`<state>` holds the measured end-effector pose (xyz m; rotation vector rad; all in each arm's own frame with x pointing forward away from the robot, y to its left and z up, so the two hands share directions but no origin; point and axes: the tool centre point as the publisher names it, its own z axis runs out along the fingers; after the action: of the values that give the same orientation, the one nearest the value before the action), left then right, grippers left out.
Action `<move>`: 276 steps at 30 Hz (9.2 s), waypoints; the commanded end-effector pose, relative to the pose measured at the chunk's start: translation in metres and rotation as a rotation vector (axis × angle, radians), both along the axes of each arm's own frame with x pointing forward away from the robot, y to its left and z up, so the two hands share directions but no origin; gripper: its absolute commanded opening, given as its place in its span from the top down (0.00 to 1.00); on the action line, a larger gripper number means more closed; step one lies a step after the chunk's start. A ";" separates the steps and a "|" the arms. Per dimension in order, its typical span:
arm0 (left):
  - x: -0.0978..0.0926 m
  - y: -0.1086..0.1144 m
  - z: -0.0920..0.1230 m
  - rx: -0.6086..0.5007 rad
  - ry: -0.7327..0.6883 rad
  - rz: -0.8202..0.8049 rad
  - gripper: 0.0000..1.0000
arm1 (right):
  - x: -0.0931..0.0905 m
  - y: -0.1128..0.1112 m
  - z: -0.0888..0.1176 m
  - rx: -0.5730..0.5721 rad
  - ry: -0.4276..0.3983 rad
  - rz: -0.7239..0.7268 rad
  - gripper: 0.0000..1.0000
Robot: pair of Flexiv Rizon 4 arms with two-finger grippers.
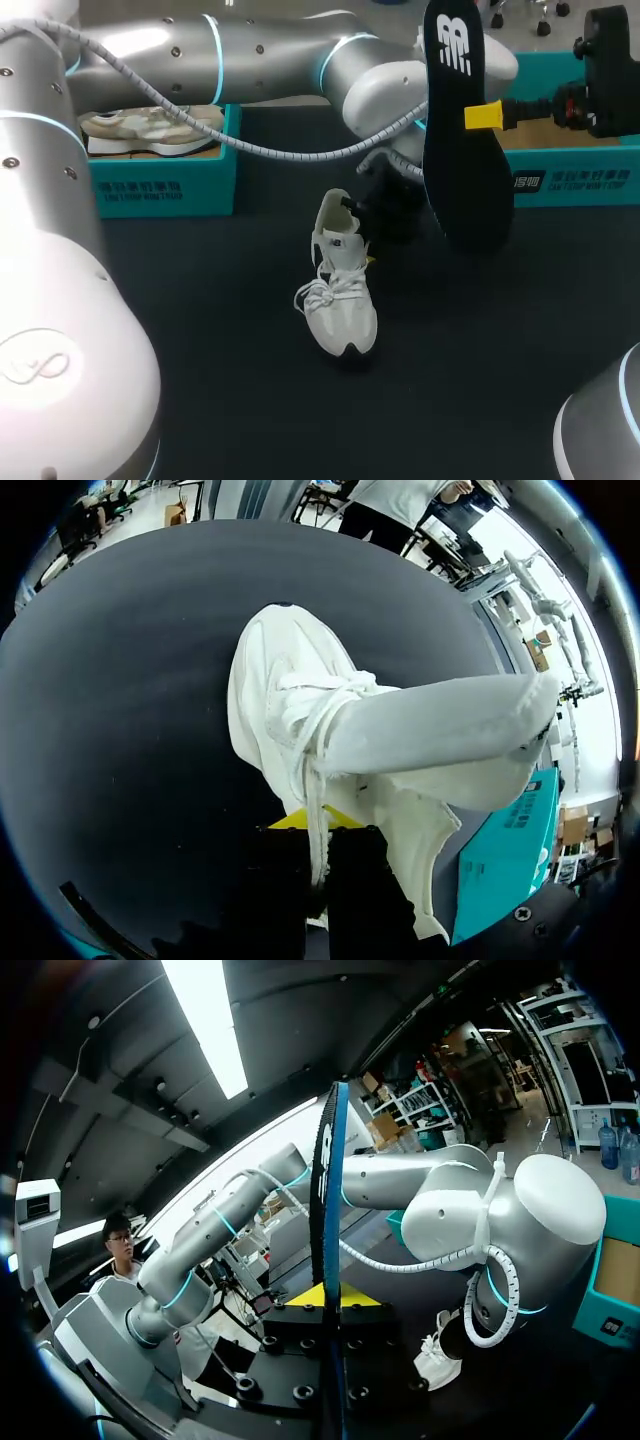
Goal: Take the shoe out of the shoebox, open the shoe tongue, remove and reinsert the insole, then place the shoe into the shoebox
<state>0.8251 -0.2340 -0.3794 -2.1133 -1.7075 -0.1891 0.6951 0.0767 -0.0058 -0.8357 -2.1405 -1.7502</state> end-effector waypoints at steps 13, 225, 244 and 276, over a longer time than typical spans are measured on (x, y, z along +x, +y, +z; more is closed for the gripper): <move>0.006 0.001 0.027 -0.173 -0.014 0.080 0.00 | 0.001 0.002 0.000 -0.003 0.002 0.000 1.00; 0.037 -0.023 0.315 -2.065 -0.117 0.176 1.00 | 0.142 -0.015 -0.022 0.236 0.688 -0.135 0.00; 0.037 -0.023 0.315 -2.065 -0.117 0.176 1.00 | 0.131 -0.027 -0.033 0.089 0.723 -0.060 0.00; 0.037 -0.023 0.315 -2.065 -0.117 0.176 1.00 | 0.152 -0.078 -0.064 0.126 0.803 -0.156 0.00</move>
<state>0.8624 -0.2561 -0.0640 -2.7292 -2.3032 2.4856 0.8481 -0.0012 -0.0701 -1.3915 -1.4471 -1.2630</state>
